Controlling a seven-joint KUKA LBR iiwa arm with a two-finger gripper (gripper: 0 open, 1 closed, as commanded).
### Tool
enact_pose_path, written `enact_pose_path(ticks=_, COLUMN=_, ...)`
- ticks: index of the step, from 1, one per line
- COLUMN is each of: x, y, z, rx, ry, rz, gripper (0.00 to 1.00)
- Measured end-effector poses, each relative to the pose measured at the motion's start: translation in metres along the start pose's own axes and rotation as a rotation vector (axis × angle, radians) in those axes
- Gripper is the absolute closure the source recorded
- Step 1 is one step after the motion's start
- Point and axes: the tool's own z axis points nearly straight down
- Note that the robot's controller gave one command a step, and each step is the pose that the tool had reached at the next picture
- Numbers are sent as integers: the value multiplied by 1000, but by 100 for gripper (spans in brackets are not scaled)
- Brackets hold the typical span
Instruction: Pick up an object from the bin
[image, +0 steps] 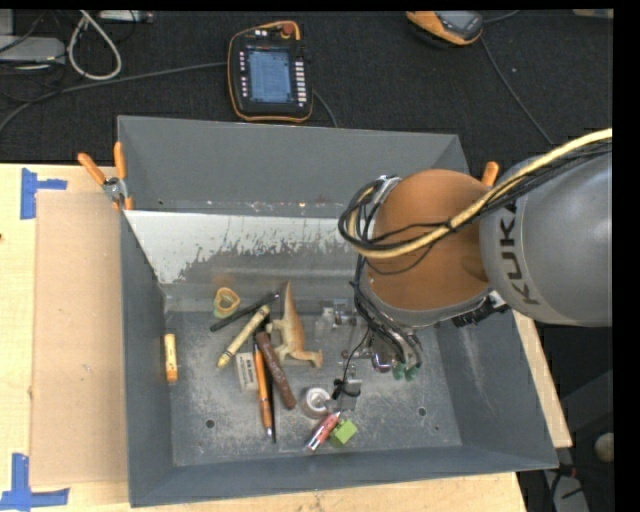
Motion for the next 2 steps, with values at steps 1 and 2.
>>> enact_pose_path(ticks=1, x=-1, y=-1, z=-4, rx=-1, ry=-8, rz=5, gripper=0)
enact_pose_path(ticks=2, x=31, y=-11, z=58, rx=0, ry=3, rz=-181, gripper=0)
